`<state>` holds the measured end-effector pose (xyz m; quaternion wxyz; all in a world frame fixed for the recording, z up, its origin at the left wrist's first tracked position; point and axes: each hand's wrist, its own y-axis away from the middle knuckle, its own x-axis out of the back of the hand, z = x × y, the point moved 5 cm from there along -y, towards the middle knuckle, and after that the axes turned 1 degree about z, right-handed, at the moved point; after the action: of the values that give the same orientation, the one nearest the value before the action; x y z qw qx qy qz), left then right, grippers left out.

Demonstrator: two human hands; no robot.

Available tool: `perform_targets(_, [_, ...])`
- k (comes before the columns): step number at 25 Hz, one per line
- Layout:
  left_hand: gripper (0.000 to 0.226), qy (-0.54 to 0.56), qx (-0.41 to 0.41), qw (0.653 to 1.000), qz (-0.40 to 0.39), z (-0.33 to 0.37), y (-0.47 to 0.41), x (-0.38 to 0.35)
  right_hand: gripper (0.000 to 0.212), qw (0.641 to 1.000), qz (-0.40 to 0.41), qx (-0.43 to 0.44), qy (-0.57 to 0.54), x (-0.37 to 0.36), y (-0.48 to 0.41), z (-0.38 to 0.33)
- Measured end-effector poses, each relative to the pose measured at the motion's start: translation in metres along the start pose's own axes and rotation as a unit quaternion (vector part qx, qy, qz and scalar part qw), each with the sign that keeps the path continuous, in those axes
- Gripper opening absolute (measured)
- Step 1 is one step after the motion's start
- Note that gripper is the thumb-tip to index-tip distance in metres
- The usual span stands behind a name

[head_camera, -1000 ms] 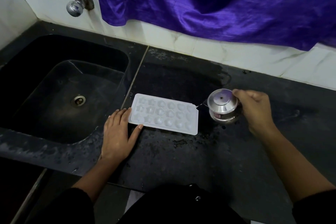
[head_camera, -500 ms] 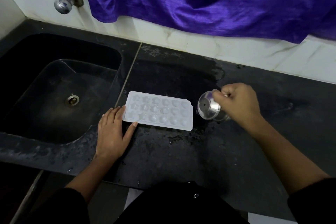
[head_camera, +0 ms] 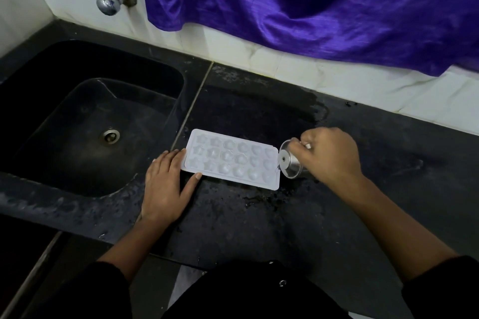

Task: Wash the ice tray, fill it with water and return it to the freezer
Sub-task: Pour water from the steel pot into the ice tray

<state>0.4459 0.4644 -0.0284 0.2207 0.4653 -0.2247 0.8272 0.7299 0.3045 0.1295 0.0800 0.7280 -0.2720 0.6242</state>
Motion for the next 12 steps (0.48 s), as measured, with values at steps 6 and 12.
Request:
perform_targets(6, [0.072, 0.002, 0.002, 1.000, -0.004, 0.000, 0.000, 0.000, 0.053, 0.935, 0.030, -0.153, -0.318, 0.002, 0.017, 0.059])
perform_targets(12, [0.072, -0.001, -0.001, 1.000, -0.006, -0.001, -0.001, -0.002, 0.051, 0.877, 0.073, -0.177, -0.441, 0.005, 0.014, 0.054])
